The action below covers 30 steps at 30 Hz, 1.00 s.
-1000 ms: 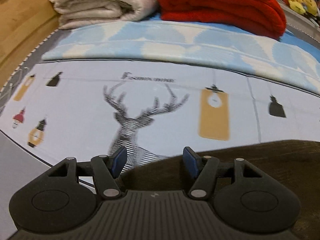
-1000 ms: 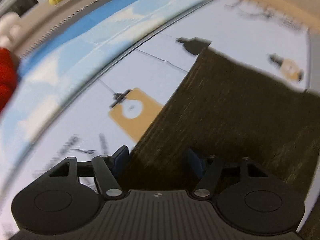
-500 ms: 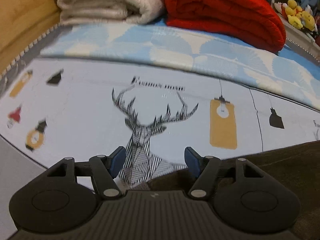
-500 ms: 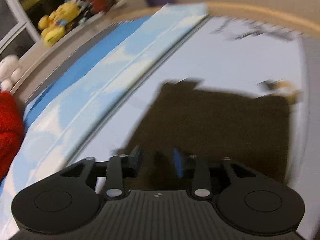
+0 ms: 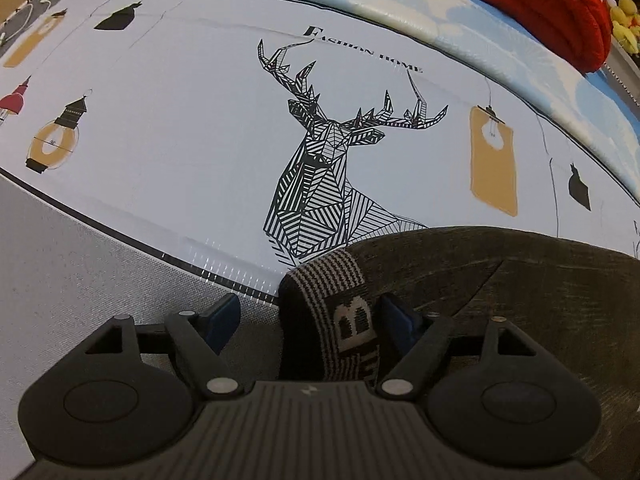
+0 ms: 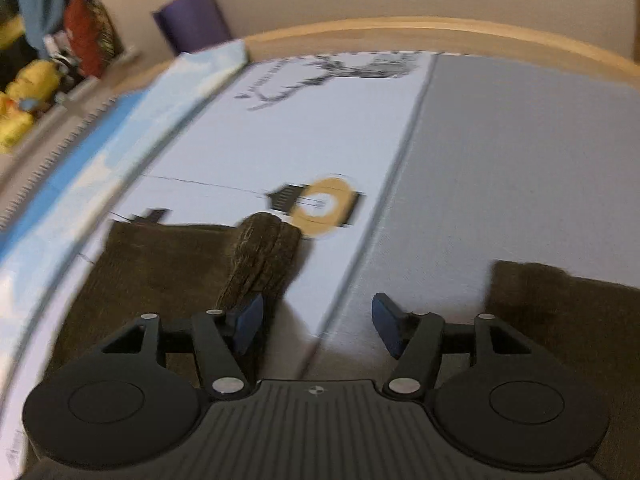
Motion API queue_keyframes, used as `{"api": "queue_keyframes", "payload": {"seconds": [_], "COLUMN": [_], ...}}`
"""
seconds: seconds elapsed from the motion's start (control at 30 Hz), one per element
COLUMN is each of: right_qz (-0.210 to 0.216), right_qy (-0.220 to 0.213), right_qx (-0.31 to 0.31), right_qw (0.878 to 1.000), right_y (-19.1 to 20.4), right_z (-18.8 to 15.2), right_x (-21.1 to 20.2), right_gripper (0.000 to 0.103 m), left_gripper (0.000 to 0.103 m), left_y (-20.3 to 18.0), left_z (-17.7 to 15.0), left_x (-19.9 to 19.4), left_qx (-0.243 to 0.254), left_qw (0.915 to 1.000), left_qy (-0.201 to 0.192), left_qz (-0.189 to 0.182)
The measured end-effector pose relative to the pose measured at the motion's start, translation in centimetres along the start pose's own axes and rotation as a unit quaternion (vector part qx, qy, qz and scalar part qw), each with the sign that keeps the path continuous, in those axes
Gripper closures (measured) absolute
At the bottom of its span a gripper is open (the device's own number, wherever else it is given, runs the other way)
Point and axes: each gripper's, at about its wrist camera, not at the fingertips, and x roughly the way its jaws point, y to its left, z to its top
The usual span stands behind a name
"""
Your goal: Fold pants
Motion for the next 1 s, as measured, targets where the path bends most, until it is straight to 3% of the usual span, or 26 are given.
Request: {"api": "queue_keyframes", "payload": {"seconds": [0.13, 0.2, 0.3, 0.4, 0.5, 0.57, 0.6, 0.63, 0.73, 0.87, 0.93, 1.0], "right_qz": [0.001, -0.01, -0.042, 0.014, 0.013, -0.009, -0.009, 0.005, -0.018, -0.09, -0.091, -0.083], "right_qy": [-0.011, -0.019, -0.066, -0.028, -0.009, -0.01, -0.012, -0.006, -0.029, -0.041, -0.044, -0.035], "right_qx": [-0.025, -0.013, 0.031, 0.057, 0.045, 0.003, -0.008, -0.011, -0.038, 0.007, 0.009, 0.0], "right_qw": [1.0, 1.0, 0.996, 0.998, 0.999, 1.0, 1.0, 1.0, 0.999, 0.995, 0.995, 0.996], "right_y": [0.8, 0.7, 0.0, -0.7, -0.5, 0.4, 0.6, 0.6, 1.0, -1.3, -1.8, -1.7], "right_z": [0.3, 0.7, 1.1, 1.1, 0.8, 0.9, 0.9, 1.0, 0.7, 0.6, 0.6, 0.8], "right_x": [0.5, 0.2, -1.4, -0.1, 1.1, 1.5, 1.5, 1.7, 1.0, 0.4, 0.3, 0.1], "right_gripper": [0.04, 0.046, 0.042, 0.037, 0.035, 0.045, 0.077, 0.094, 0.097, 0.097, 0.097, 0.094], "left_gripper": [0.021, 0.021, 0.021, 0.021, 0.037, 0.047, 0.054, 0.058, 0.061, 0.06, 0.052, 0.051], "left_y": [0.3, 0.3, 0.3, 0.1, -1.0, -1.9, -2.1, -2.3, -2.2, -4.1, -5.5, -5.7], "left_z": [-0.2, -0.2, 0.1, 0.2, 0.0, -0.3, -0.4, -0.3, 0.0, 0.4, 0.5, 1.0], "left_x": [0.5, 0.6, 0.5, 0.8, 0.8, 0.6, 0.6, 0.4, -0.1, -1.5, -1.8, -1.7], "left_qx": [0.005, 0.004, 0.0, -0.007, 0.022, 0.054, 0.068, 0.075, 0.061, 0.088, 0.106, 0.096], "left_qw": [0.9999, 0.9999, 0.9997, 0.9993, 0.9987, 0.9973, 0.996, 0.995, 0.9933, 0.9819, 0.9791, 0.9828], "left_qy": [-0.008, -0.011, -0.018, -0.023, -0.037, -0.049, -0.057, -0.065, -0.097, -0.168, -0.174, -0.157], "left_qz": [-0.005, -0.006, -0.016, -0.027, -0.027, -0.013, -0.009, -0.009, -0.014, -0.011, 0.0, 0.012]}}
